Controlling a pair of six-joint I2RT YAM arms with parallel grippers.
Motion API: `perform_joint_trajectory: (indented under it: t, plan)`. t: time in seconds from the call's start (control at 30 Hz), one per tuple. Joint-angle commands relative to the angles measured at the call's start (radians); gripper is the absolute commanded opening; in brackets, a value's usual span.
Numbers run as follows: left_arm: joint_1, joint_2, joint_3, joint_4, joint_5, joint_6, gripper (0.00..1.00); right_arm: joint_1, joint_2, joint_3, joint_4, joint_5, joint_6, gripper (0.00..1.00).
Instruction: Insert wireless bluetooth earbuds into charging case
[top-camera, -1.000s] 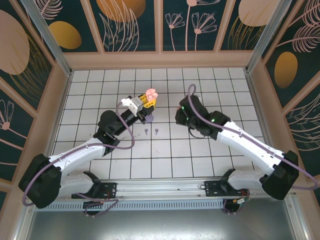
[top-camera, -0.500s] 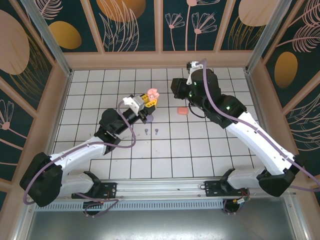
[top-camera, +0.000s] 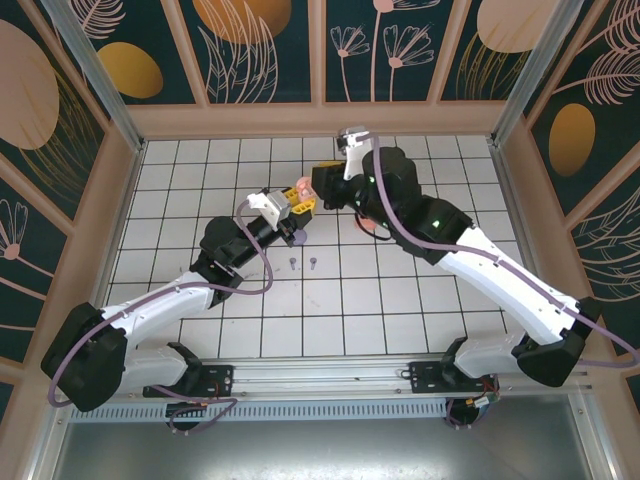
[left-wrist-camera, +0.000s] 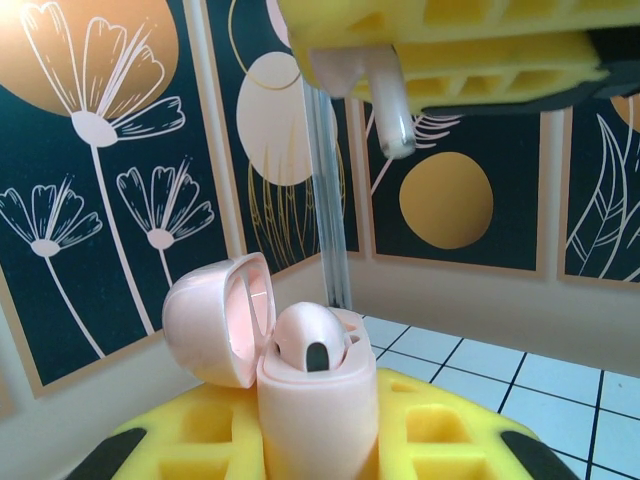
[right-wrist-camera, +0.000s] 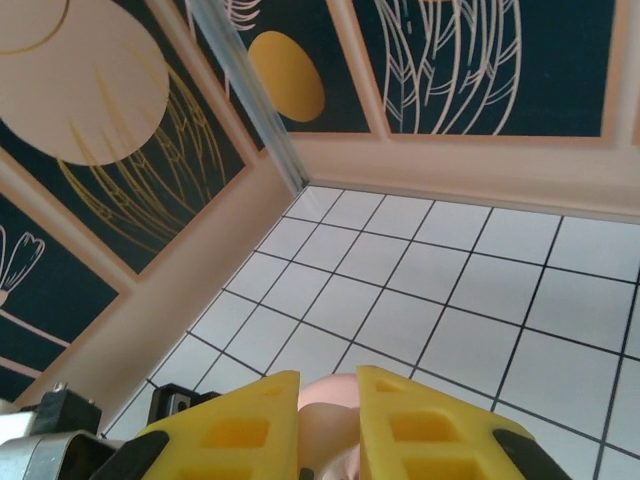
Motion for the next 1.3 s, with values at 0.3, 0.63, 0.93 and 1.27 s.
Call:
perform_joint_trajectory:
  t: [0.3,0.63,0.93,1.27]
  plan:
    - [-0.004,-0.003,0.034,0.012,0.018,-0.017,0.0,0.021,0.003,-0.074,0.092,0.079,-0.066,0.18]
    - [-0.004,-0.009,0.033,0.01,0.017,-0.012,0.0,0.021,0.008,-0.107,0.098,0.074,-0.053,0.17]
    - [-0.004,-0.009,0.035,0.01,0.022,-0.015,0.0,0.02,0.021,-0.12,0.107,0.084,-0.051,0.17]
    - [-0.004,-0.008,0.036,0.007,0.031,-0.015,0.0,0.006,0.023,-0.107,0.121,0.092,-0.056,0.17]
